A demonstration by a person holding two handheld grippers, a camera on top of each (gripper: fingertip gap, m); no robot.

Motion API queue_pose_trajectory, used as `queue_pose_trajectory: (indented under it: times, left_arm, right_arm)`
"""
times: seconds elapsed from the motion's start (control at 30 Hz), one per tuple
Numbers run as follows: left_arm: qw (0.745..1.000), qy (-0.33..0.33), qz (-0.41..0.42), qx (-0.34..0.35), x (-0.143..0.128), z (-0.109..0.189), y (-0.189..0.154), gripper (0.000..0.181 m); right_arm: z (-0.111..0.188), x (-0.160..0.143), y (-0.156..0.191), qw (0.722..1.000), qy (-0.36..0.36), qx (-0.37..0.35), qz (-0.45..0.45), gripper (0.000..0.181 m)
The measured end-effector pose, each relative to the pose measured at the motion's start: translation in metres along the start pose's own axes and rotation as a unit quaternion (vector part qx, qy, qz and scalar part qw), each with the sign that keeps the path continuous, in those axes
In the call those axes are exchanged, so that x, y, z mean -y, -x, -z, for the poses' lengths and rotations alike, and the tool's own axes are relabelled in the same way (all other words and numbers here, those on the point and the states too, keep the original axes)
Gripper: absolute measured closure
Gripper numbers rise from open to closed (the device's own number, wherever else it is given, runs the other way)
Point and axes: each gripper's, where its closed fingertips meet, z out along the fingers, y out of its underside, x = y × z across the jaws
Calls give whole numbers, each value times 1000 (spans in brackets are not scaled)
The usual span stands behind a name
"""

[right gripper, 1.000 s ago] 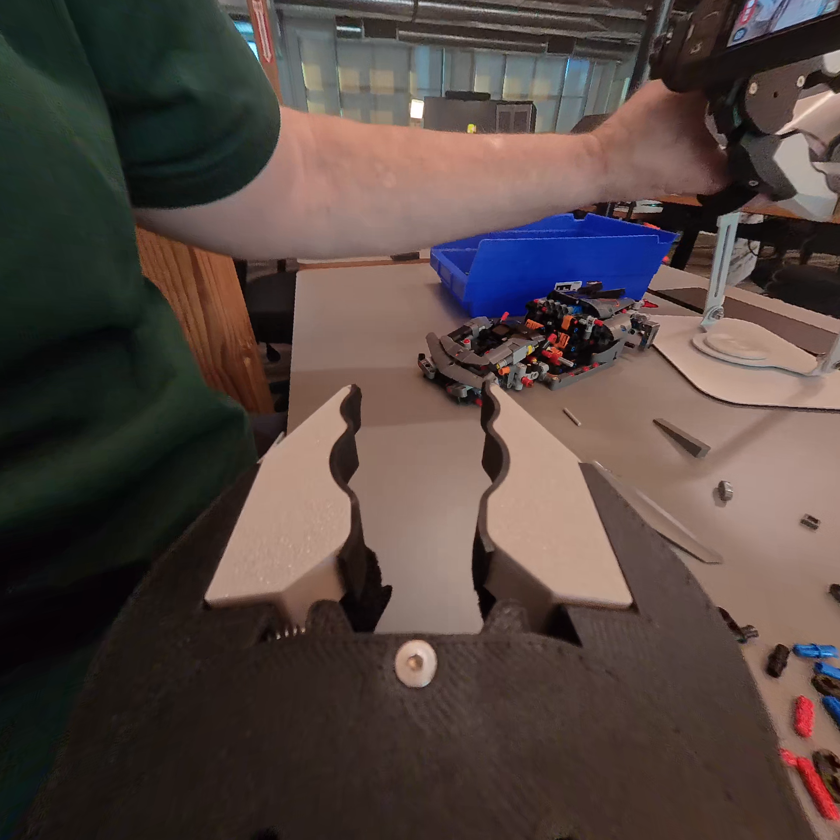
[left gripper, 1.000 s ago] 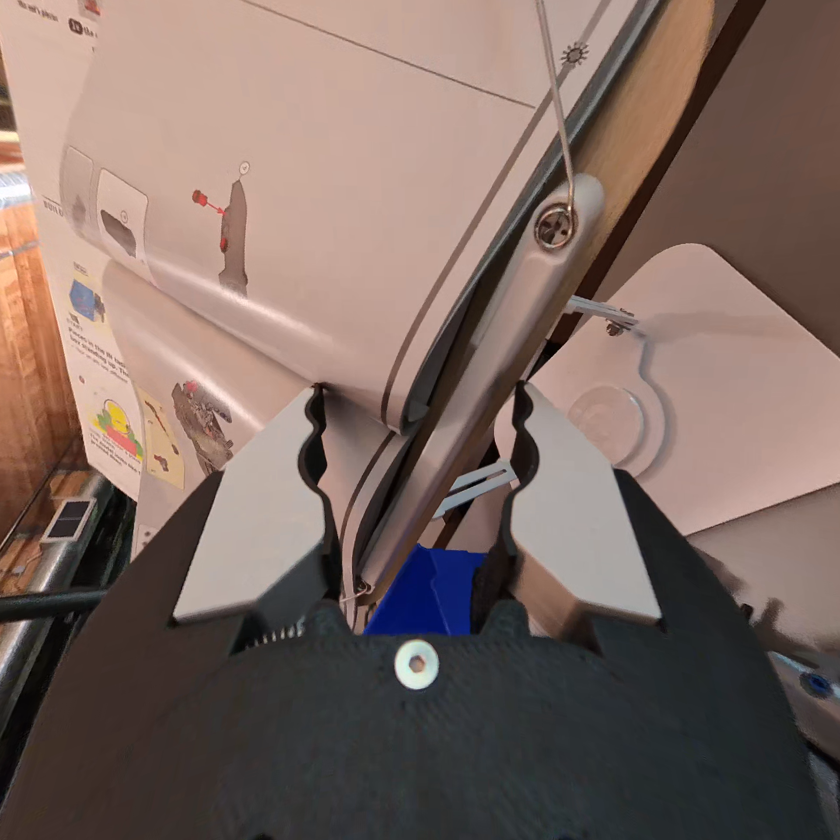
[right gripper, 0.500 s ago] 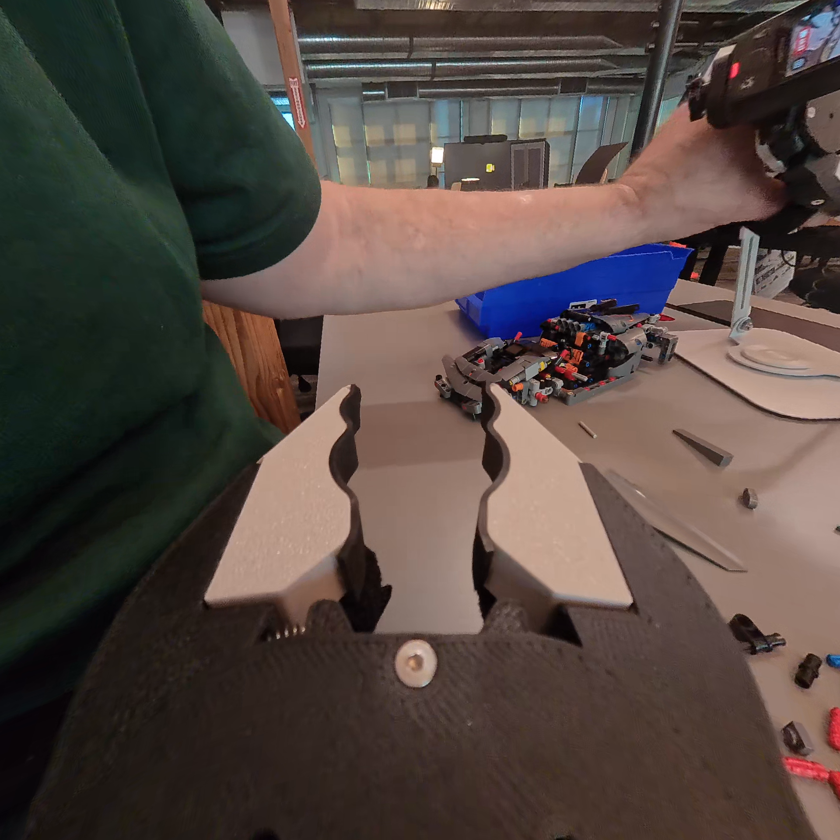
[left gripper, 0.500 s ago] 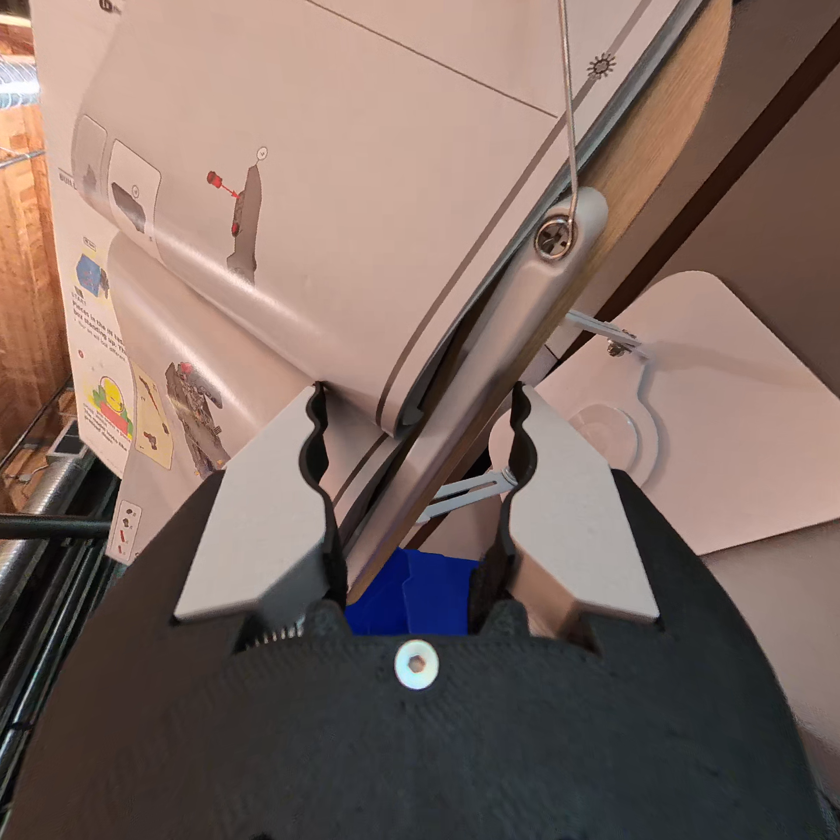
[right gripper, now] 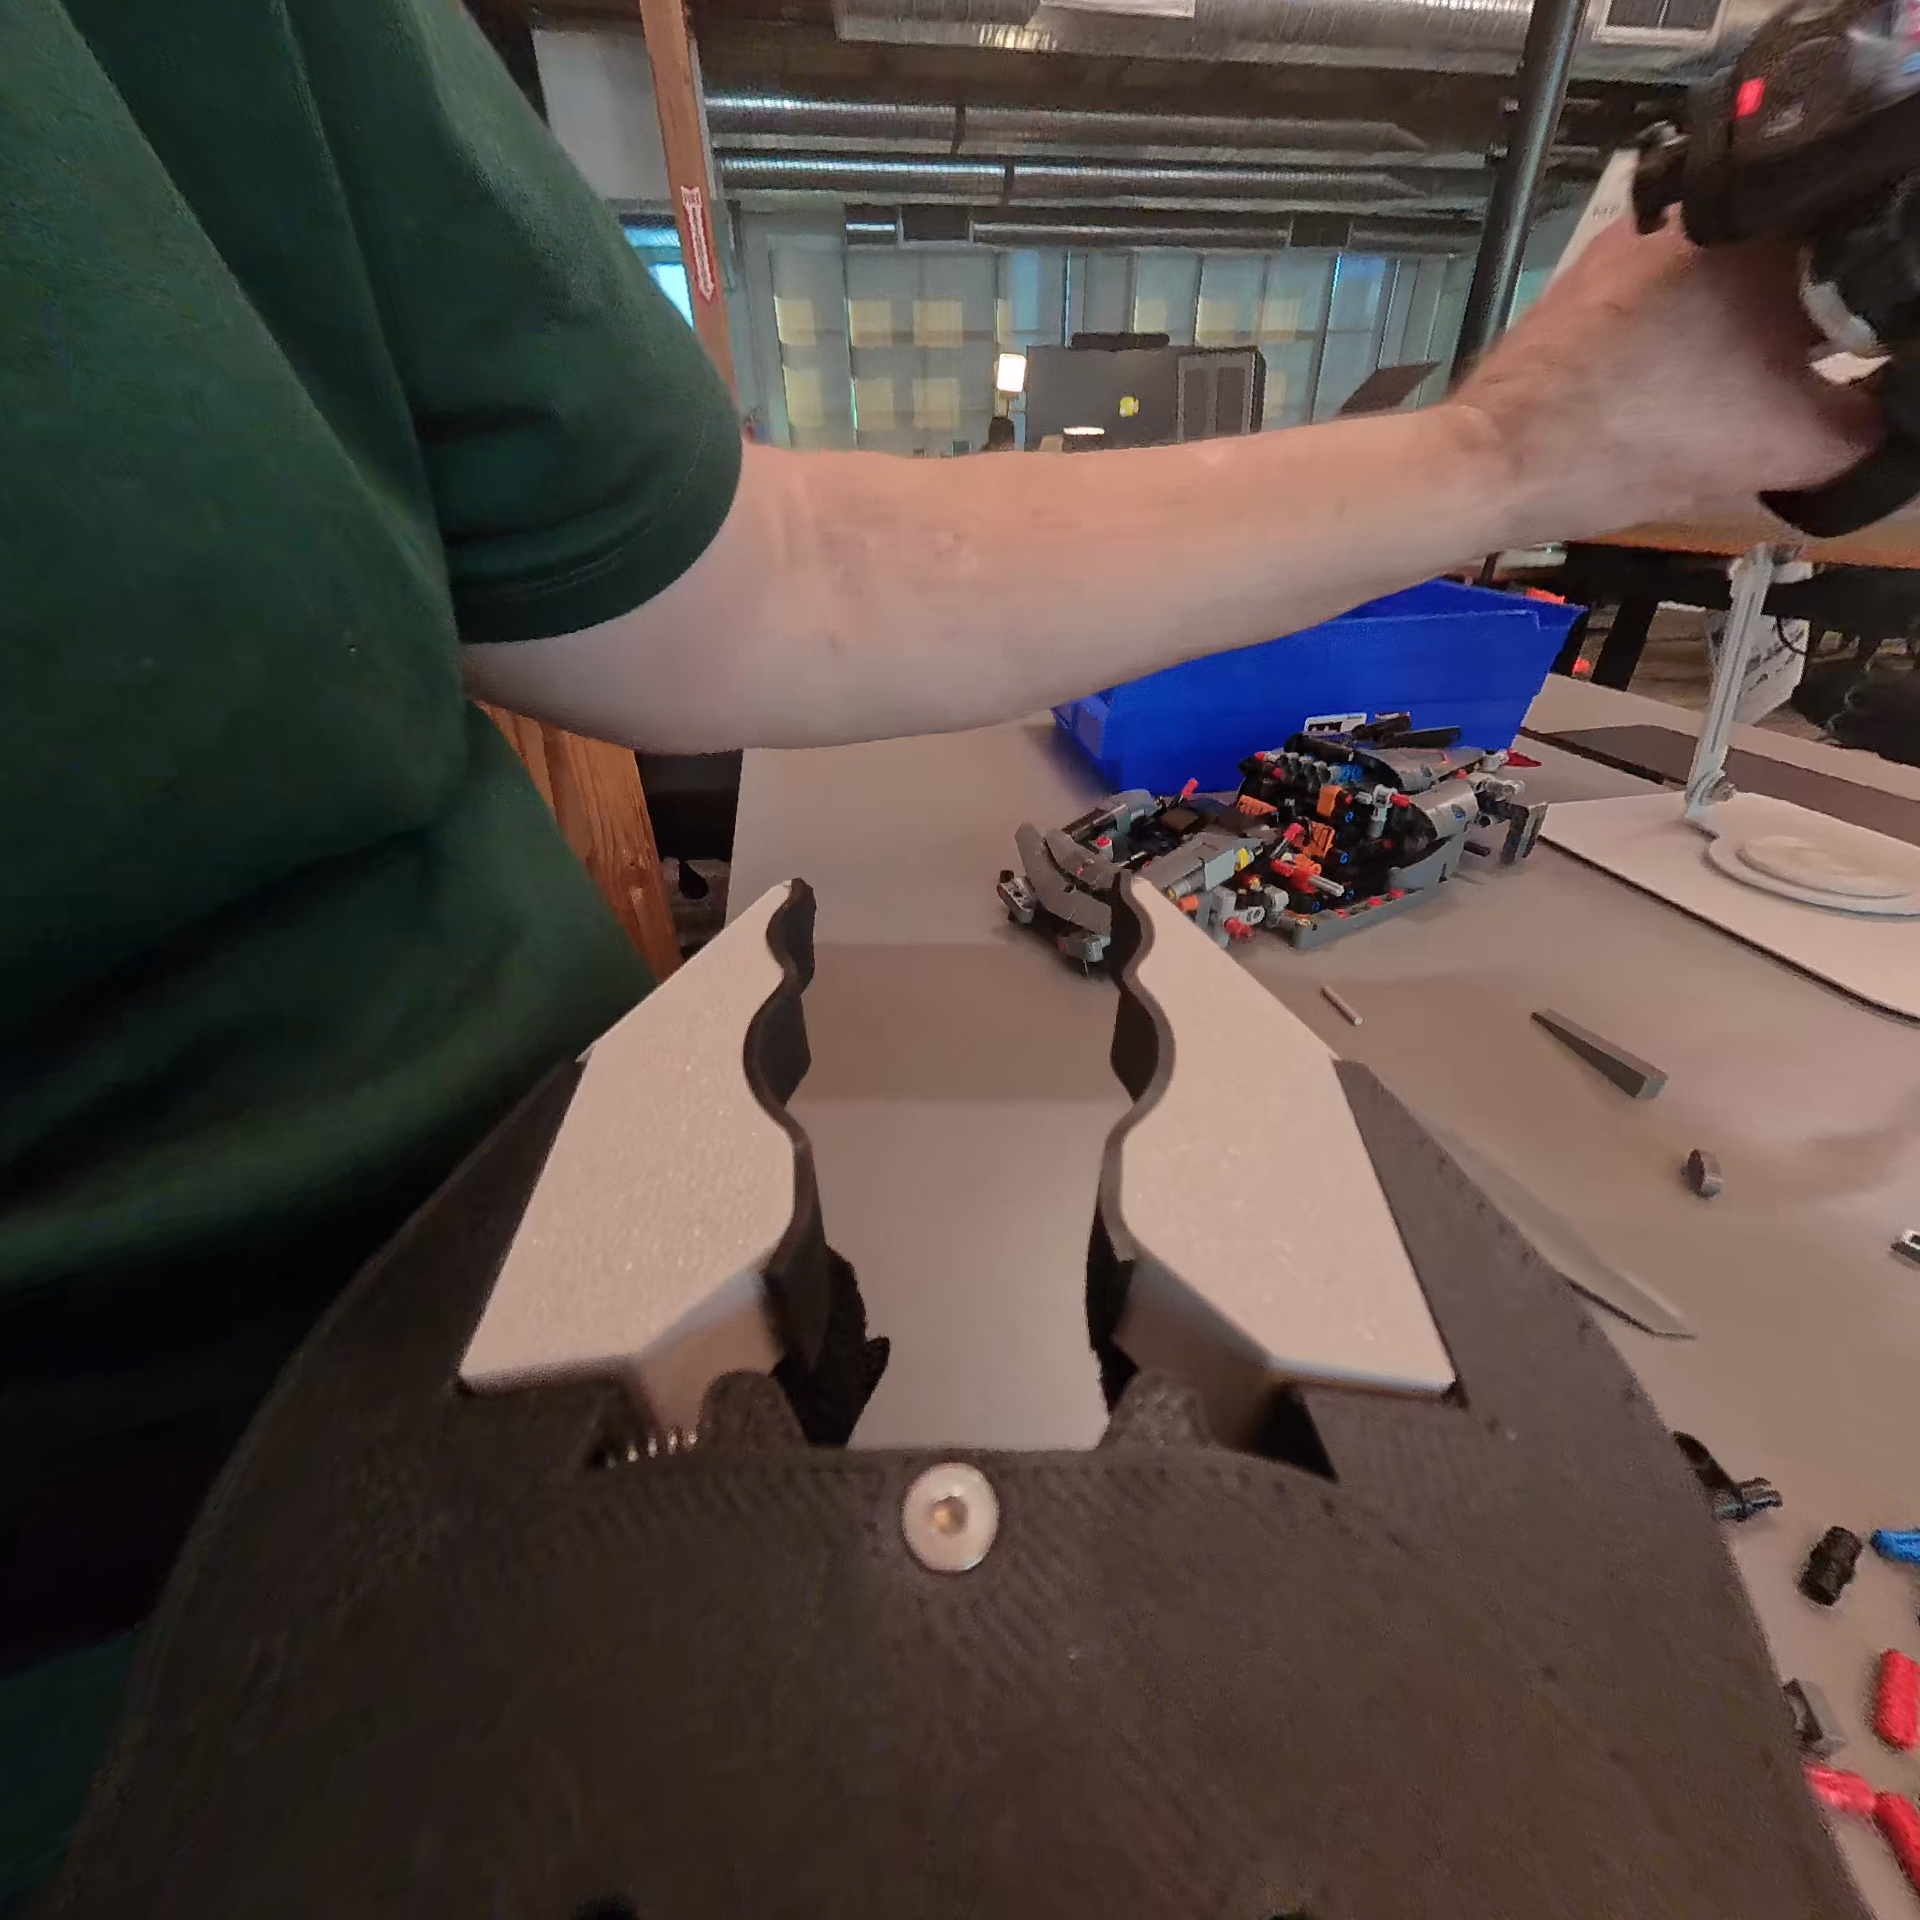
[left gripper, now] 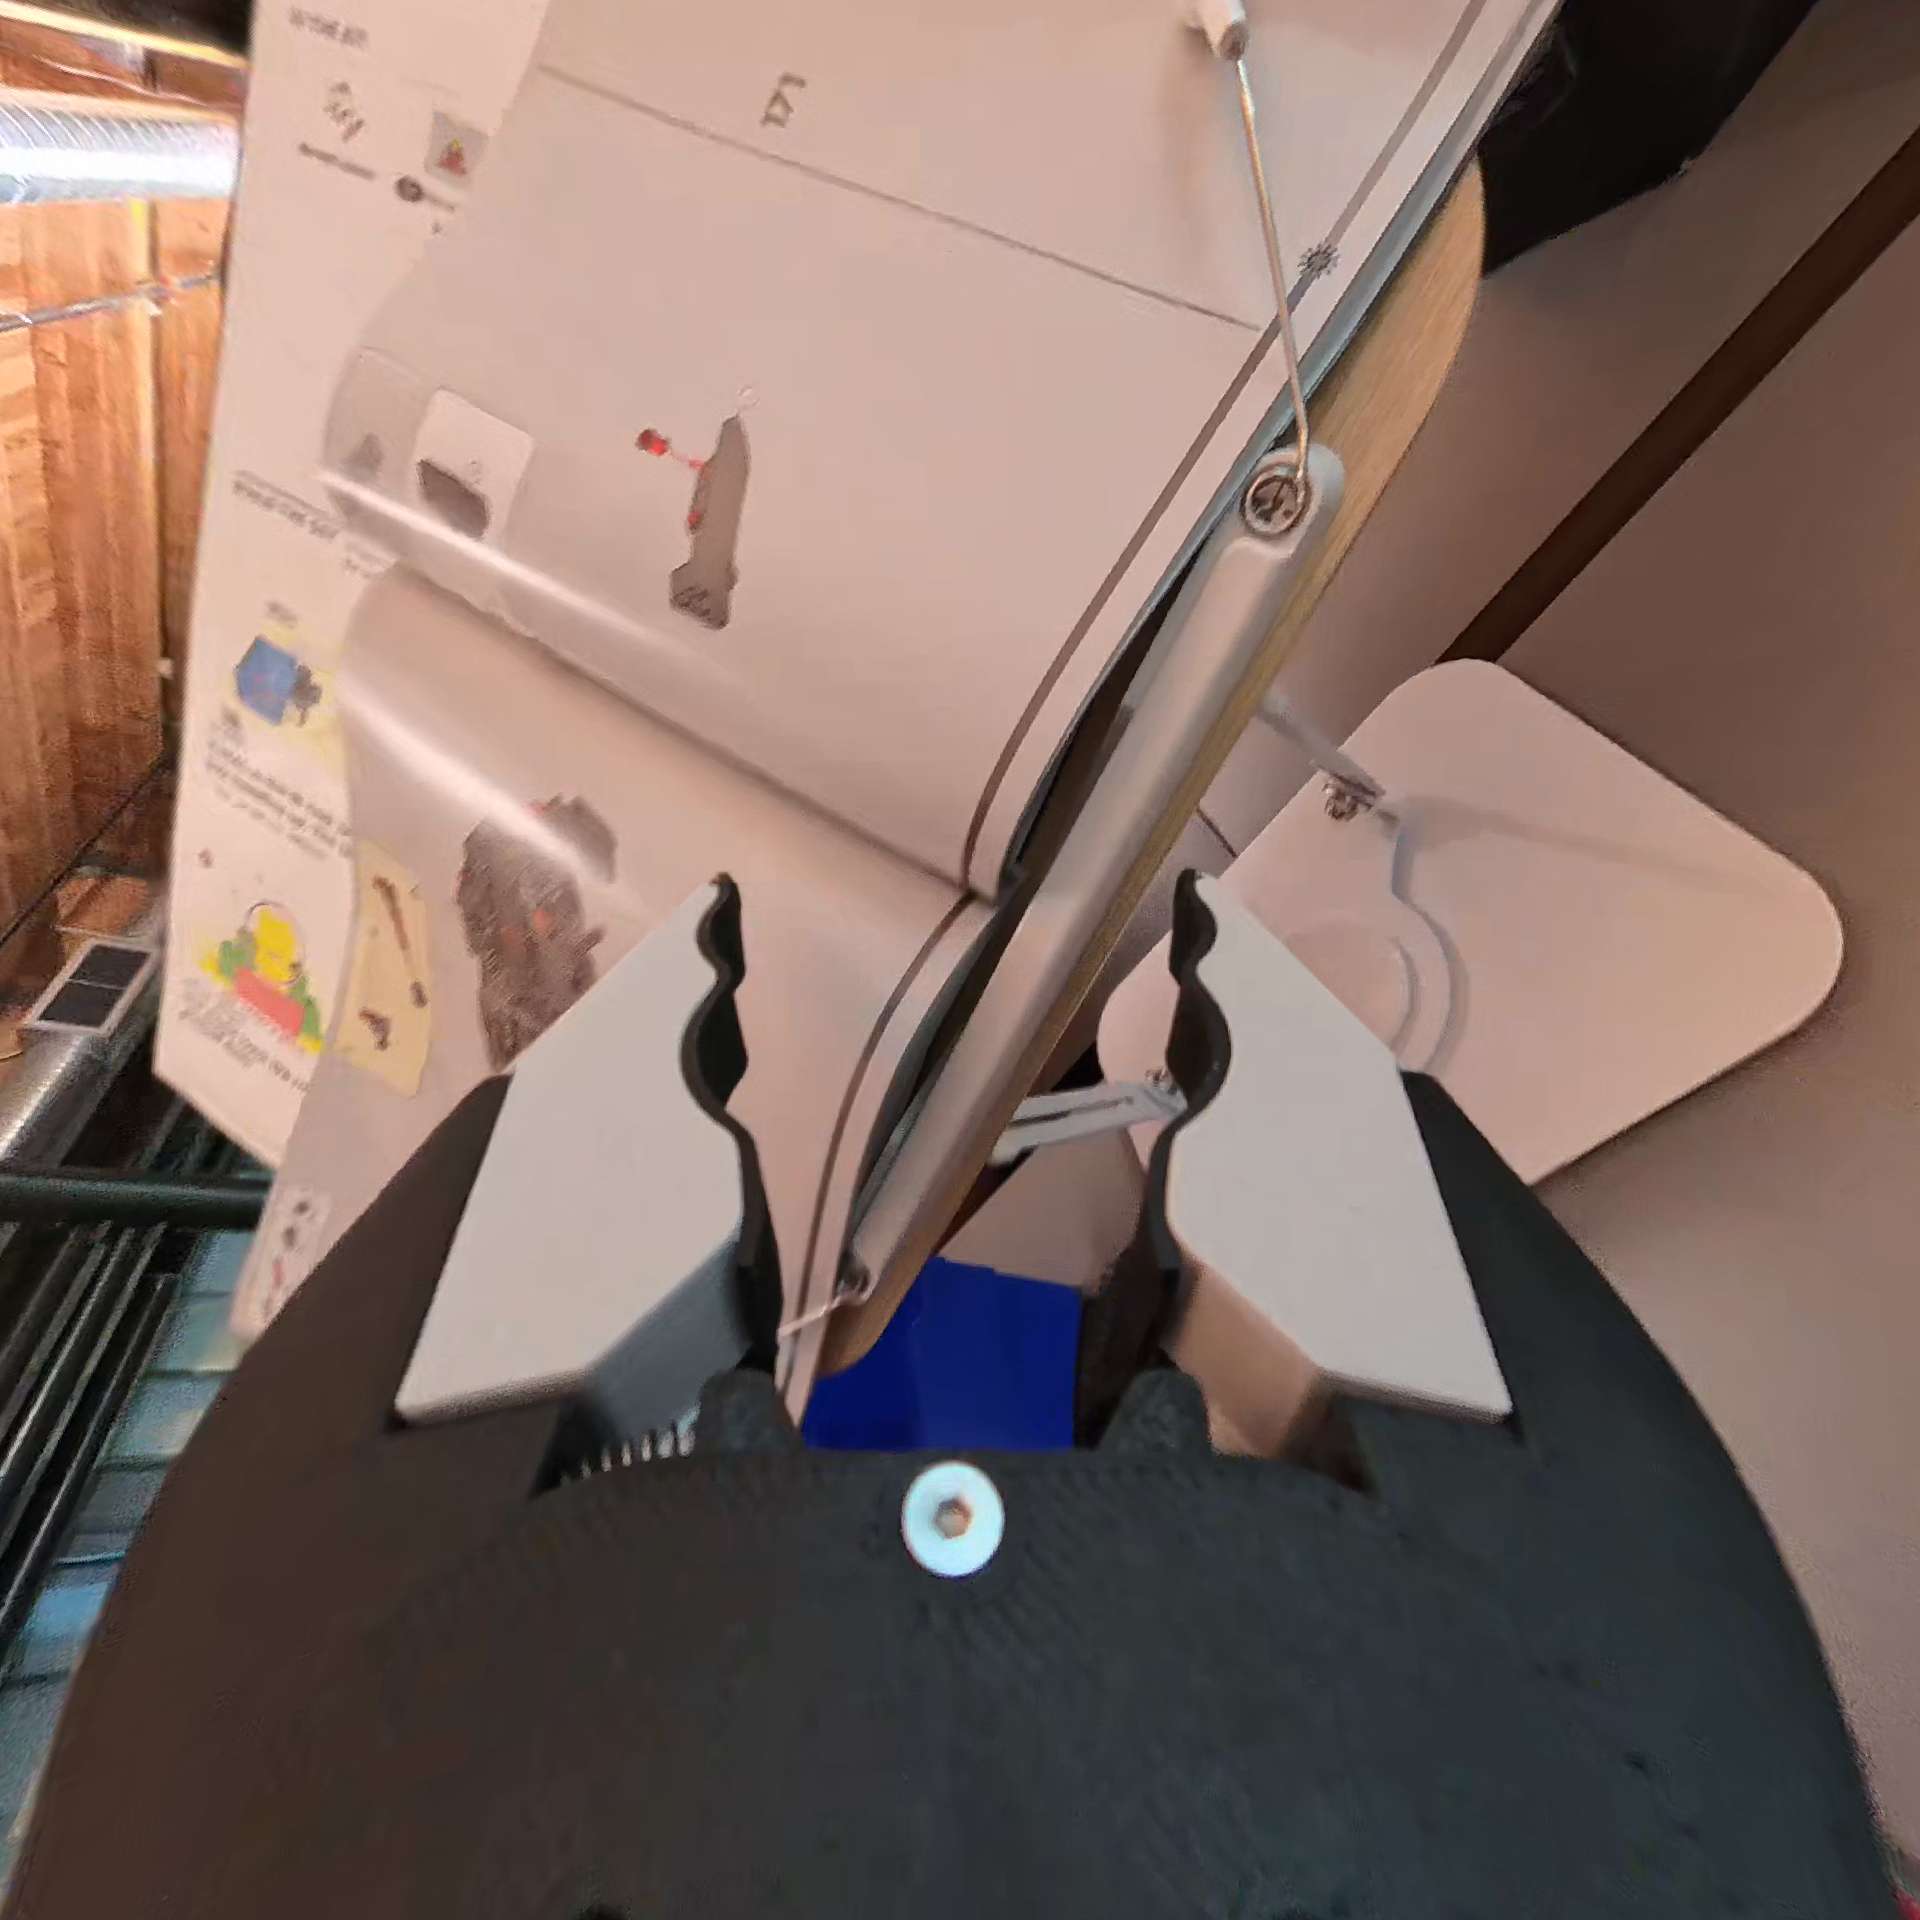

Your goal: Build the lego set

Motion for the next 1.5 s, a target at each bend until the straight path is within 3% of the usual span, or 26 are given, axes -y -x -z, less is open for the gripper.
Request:
queue_pose_trajectory:
  times: [0.13,0.27,0.37,0.53,0.63,0.77,1.0,1.2,1.37,1.5]
  left_arm:
    - [1000,-4,26,8,-25,55,27,105]
    - [998,-2,69,-12,-75,111,43,113]
    - [995,13,84,-50,-123,147,36,124]
    - [966,33,185,-177,-194,191,-24,116]
    - [944,15,210,-253,-216,212,-69,109]
    - [918,5,235,-320,-234,231,-118,93]
    - [872,-28,303,-383,-234,244,-149,80]
    - [885,-54,265,-378,-223,244,-165,96]
    - [885,-65,252,-386,-214,253,-175,109]
    - [886,-70,256,-380,-206,257,-182,113]
  right_arm:
    - [1,0,1,1000,-1,-5,10,124]
    - [-1,-4,-1,1000,11,-14,9,123]
    - [-3,-8,-2,1000,20,-20,10,123]
    - [-8,-12,-11,998,36,-46,3,121]
    - [-22,-24,-11,996,79,-50,-12,108]
    - [-62,-30,-7,991,124,-35,-40,93]
    - [-128,-57,-35,969,237,-40,-62,79]
    - [-154,-84,-61,953,285,-43,-93,86]
    - [-164,-84,-59,954,287,-22,-80,100]
    - [-169,-89,-57,951,301,-16,-70,100]
